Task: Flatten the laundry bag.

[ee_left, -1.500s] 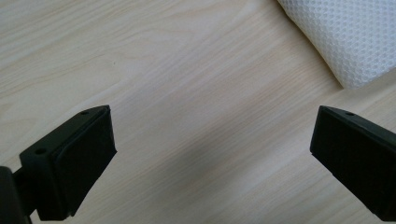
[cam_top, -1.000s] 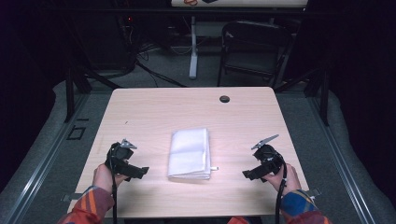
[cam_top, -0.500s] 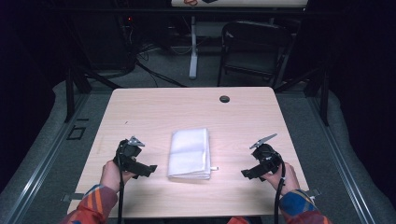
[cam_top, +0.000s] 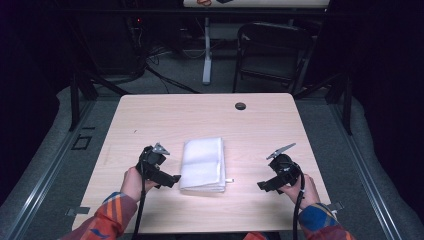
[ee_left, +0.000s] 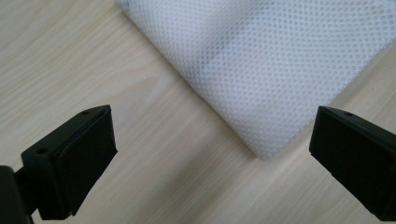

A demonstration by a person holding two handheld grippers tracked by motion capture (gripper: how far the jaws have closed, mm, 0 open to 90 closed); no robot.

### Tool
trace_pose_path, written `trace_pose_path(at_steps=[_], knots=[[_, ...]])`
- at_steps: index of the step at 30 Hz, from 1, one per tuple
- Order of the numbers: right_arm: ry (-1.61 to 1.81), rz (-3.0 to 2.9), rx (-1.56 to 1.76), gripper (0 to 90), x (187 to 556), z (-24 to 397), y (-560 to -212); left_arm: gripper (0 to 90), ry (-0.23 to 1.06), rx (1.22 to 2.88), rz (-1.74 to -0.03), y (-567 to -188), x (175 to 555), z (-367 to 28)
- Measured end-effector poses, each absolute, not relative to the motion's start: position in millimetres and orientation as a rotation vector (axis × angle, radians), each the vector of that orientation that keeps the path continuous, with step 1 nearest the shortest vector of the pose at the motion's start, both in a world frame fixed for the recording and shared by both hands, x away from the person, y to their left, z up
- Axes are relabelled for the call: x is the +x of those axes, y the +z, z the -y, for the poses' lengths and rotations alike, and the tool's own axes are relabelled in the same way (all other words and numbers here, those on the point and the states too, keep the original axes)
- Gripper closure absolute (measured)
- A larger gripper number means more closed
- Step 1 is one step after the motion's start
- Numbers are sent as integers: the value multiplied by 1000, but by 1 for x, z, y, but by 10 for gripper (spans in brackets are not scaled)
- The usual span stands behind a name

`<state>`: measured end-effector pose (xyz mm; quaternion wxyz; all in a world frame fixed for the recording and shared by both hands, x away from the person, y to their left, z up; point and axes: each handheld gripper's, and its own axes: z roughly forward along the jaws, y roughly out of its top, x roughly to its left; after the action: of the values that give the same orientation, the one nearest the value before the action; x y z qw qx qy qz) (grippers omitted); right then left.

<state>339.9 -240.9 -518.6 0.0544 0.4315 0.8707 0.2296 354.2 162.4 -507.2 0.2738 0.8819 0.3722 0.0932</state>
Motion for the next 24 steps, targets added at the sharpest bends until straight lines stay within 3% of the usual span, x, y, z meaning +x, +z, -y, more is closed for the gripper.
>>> trace_pose_path(at_steps=[24], knots=[[670,-2679,1300,132,340,240,-519,78,208,2425,-788,-516,355,-107]])
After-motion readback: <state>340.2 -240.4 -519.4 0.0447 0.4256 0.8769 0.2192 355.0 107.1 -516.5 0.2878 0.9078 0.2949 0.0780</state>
